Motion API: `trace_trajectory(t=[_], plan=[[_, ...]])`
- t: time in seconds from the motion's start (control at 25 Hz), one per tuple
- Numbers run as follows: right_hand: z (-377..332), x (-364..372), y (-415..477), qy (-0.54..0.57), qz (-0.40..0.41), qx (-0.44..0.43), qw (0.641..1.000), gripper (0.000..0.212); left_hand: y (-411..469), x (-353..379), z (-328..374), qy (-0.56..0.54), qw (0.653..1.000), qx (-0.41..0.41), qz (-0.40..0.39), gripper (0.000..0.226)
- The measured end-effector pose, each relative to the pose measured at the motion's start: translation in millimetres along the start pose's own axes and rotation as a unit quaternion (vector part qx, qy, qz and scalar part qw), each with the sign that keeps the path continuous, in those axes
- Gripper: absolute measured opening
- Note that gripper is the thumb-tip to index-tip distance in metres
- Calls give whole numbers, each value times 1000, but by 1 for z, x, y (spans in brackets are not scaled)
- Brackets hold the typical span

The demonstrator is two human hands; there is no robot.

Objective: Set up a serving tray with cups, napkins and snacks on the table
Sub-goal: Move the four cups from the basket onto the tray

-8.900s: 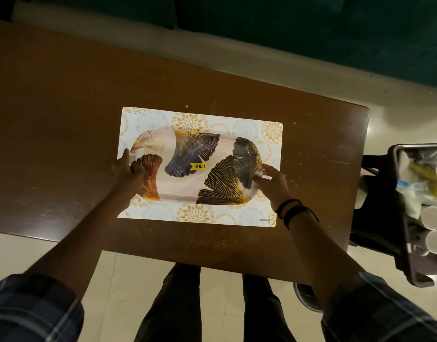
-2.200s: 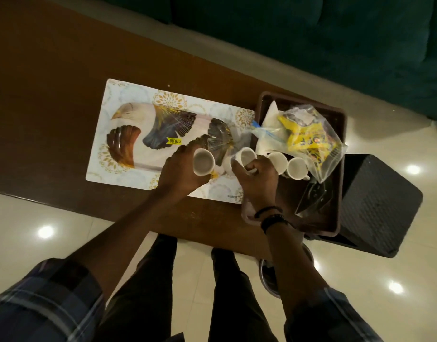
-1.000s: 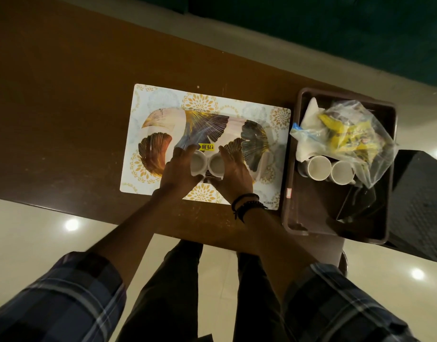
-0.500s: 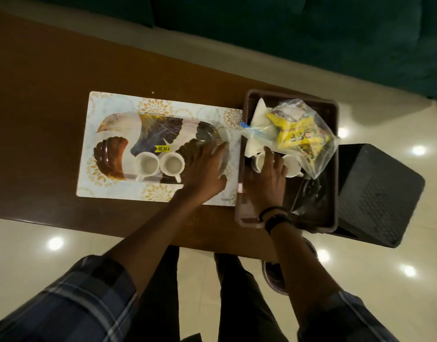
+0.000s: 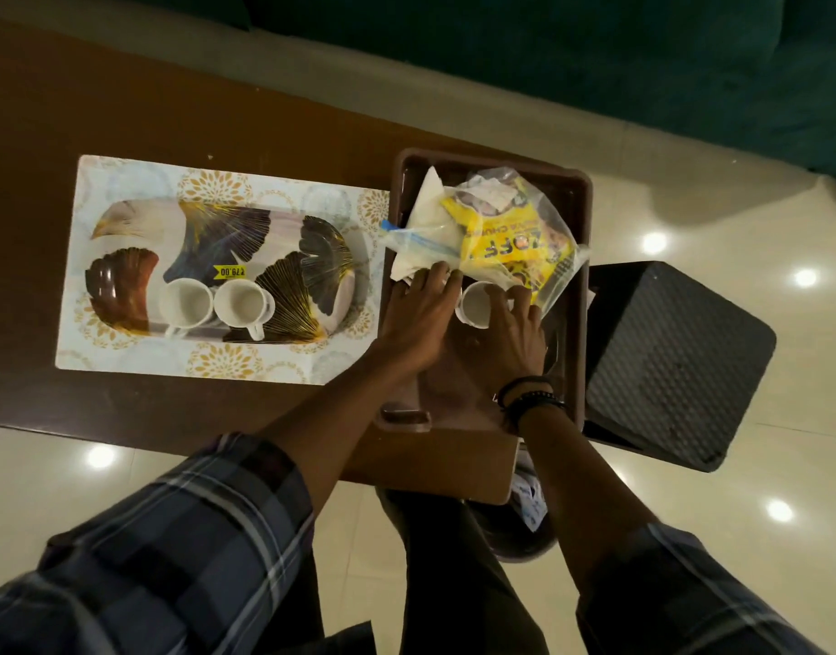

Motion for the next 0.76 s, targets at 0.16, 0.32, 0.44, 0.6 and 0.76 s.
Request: trace_trajectory(t=[0.16, 0.32, 0.44, 0.6, 0.76], plan=[[0, 2, 4, -29, -1, -5, 1000, 74, 6, -8, 1, 7, 999, -41, 22, 56], [0, 2, 5, -59, -13, 2, 998, 80, 9, -11, 2, 6, 1000, -16, 22, 50], [-5, 2, 1, -34, -11, 14, 999, 75, 2, -7, -11, -7, 1000, 20, 10, 57], [-26, -16, -19, 131, 34, 7, 991, 72, -22, -15, -36, -120, 991, 56, -29, 69], [-69, -24, -36, 156, 59, -8, 986, 68, -42, -41, -73, -158, 986, 49, 18, 71]])
Point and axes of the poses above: each hand's wrist, its own y-axis towards the middle knuckle, its own x-axis out of the palm, z = x × y, the point moved 7 cm from there along y, towards the middle knuckle, and after that the axes turned 13 degrees about -z, right-handed, at the moved point
